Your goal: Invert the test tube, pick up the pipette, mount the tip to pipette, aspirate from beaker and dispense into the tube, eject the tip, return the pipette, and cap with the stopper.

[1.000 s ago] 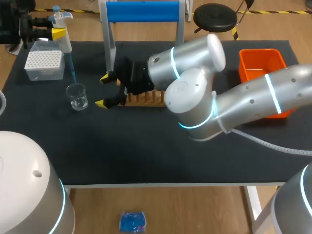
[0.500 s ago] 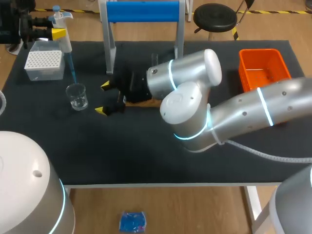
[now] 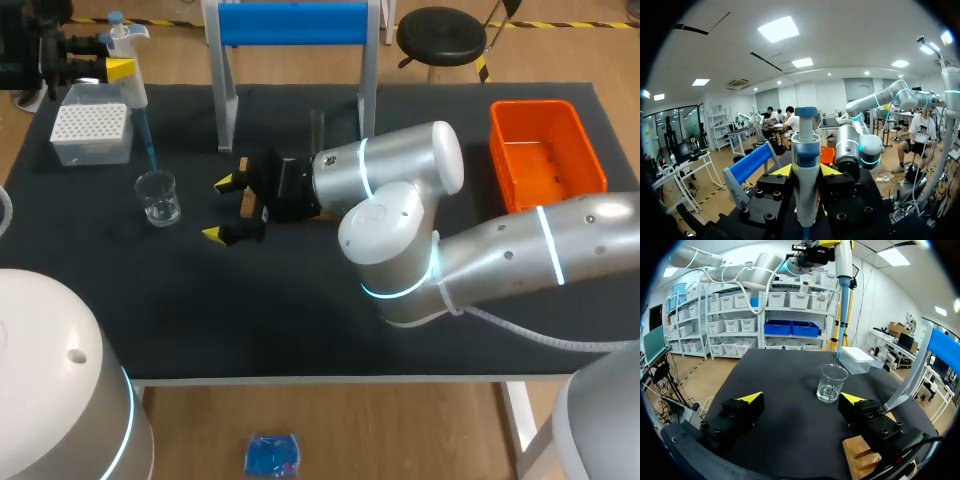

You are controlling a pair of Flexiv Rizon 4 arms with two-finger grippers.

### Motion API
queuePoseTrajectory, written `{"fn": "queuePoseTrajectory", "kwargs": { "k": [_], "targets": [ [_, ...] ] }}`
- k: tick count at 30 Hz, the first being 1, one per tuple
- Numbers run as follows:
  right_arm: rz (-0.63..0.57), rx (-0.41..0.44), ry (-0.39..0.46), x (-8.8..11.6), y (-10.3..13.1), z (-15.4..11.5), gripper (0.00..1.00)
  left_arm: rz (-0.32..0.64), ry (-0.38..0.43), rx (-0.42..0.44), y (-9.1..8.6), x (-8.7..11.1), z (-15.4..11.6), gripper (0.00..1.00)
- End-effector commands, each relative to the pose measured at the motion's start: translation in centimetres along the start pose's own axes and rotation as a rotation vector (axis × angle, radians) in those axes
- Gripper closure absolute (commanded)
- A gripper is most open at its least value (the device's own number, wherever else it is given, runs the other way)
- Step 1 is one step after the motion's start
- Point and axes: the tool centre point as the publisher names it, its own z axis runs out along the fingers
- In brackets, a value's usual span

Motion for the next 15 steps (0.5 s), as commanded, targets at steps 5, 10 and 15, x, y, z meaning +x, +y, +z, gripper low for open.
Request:
{"fn": "queuePoseTrajectory", "kwargs": {
  "k": [5,10,15],
  "targets": [
    [-0.001,-0.043,0.003,-0.10,-0.28,-0.16,0.00,0.002,0.001,0.001,0.03,-0.03,0.00,1.00],
    [-0.001,-0.043,0.003,-0.10,-0.28,-0.16,0.00,0.003,0.003,0.002,0.17,-0.23,0.26,1.00],
    [-0.001,-0.043,0.003,-0.10,-0.28,-0.16,0.00,0.006,0.001,0.000,0.72,-0.51,0.52,1.00]
  ]
}}
